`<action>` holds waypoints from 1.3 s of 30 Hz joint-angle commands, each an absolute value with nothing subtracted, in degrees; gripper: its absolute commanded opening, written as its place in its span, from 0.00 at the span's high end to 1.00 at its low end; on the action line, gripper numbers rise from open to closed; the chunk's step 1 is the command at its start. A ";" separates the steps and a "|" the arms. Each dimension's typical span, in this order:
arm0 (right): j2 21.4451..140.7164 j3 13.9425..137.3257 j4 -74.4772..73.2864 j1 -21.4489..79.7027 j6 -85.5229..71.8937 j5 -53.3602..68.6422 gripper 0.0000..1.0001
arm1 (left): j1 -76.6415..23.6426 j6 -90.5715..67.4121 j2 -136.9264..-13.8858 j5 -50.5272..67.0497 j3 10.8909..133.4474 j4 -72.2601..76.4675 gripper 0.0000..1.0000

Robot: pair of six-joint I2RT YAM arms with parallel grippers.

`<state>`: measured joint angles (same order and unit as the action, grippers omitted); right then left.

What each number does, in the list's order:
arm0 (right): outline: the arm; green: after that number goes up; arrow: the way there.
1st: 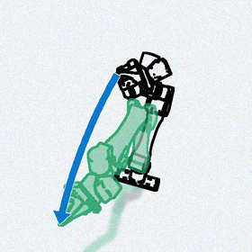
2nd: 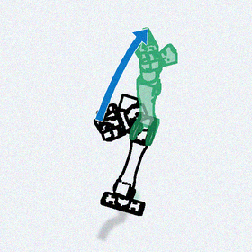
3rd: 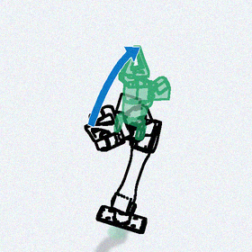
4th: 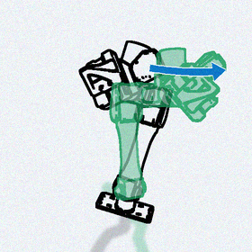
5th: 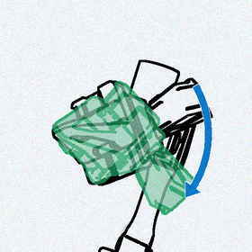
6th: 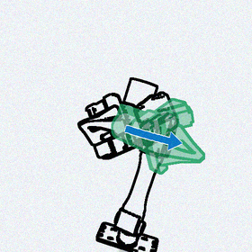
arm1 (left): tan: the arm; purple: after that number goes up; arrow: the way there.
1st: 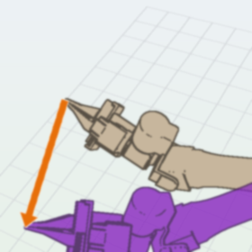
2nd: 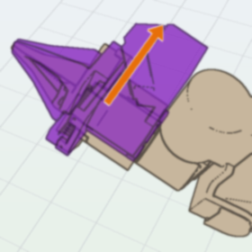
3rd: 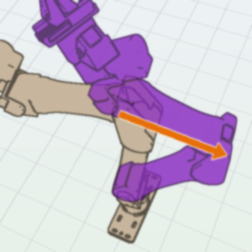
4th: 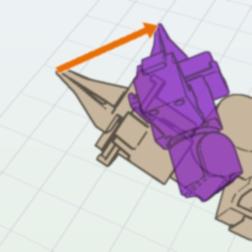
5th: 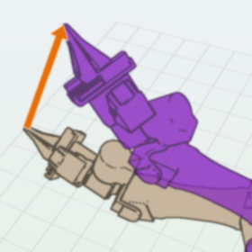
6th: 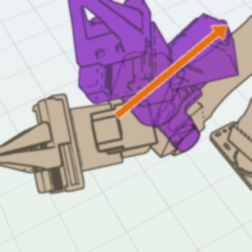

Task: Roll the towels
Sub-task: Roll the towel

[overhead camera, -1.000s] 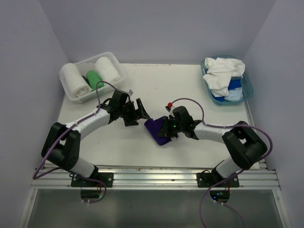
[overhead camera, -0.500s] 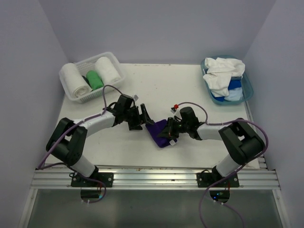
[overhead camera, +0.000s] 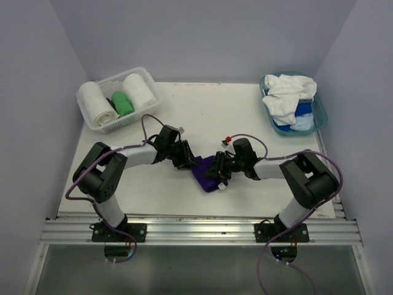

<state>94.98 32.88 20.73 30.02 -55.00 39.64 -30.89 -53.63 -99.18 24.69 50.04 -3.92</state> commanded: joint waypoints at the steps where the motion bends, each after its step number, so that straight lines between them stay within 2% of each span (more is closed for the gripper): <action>1: 91.68 36.02 9.35 29.97 -48.80 36.66 0.56 | -31.29 -53.70 -100.37 23.91 51.24 -3.60 0.67; 2: 88.36 36.82 5.84 29.88 -46.69 33.34 0.49 | -31.29 -53.70 -100.37 23.82 51.24 -3.95 0.72; 4: 85.09 39.88 -4.62 29.80 -41.06 29.64 0.35 | -31.29 -53.70 -100.11 23.56 51.15 -4.83 0.73; 7: 78.94 42.88 -13.26 29.62 -36.74 22.69 0.29 | -31.29 -53.79 -99.76 23.20 51.15 -5.54 0.77; 10: 75.15 43.85 -17.13 29.44 -35.25 16.45 0.32 | -31.29 -53.70 -100.02 23.12 50.98 -6.15 0.79; 12: 74.97 44.29 -19.50 29.44 -34.37 12.77 0.41 | -31.38 -53.70 -99.58 23.03 50.54 -6.24 0.80; 13: 75.49 44.73 -19.95 29.44 -34.10 10.92 0.49 | -31.29 -53.79 -99.41 22.94 50.28 -6.24 0.80; 14: 76.28 45.35 -20.73 29.44 -33.41 10.03 0.51 | -31.29 -53.70 -99.14 22.85 49.84 -6.24 0.80; 17: 79.10 45.62 -21.62 29.53 -31.82 10.11 0.49 | -31.29 -53.70 -98.53 22.68 49.13 -6.68 0.80; 21: 81.47 44.83 -20.66 31.19 -30.06 10.98 0.37 | -31.29 -53.79 -97.65 22.68 48.52 -6.85 0.81; 24: 83.40 44.12 -19.43 32.34 -30.14 10.98 0.37 | -31.38 -53.79 -96.95 22.50 48.43 -7.56 0.81; 26: 84.37 43.51 -18.37 32.43 -30.50 11.69 0.47 | -31.29 -53.53 -96.51 22.15 48.34 -8.52 0.81; 27: 84.72 43.42 -17.50 32.52 -30.59 11.60 0.59 | -31.29 -53.44 -95.81 22.06 48.25 -8.96 0.81; 31: 87.88 44.64 -16.35 32.52 -29.45 9.76 0.86 | -31.38 -53.00 -94.05 21.62 47.37 -10.72 0.81; 34: 91.22 47.36 -15.82 32.52 -28.13 8.27 0.98 | -31.38 -52.65 -92.82 21.36 47.46 -12.21 0.81; 39: 95.96 51.94 -16.08 32.34 -26.37 5.71 1.00 | -31.29 -52.47 -92.98 20.30 47.99 -13.62 0.81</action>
<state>93.19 49.01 -18.00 32.58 -28.95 10.37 -30.94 -54.24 -94.13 21.69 47.99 -10.83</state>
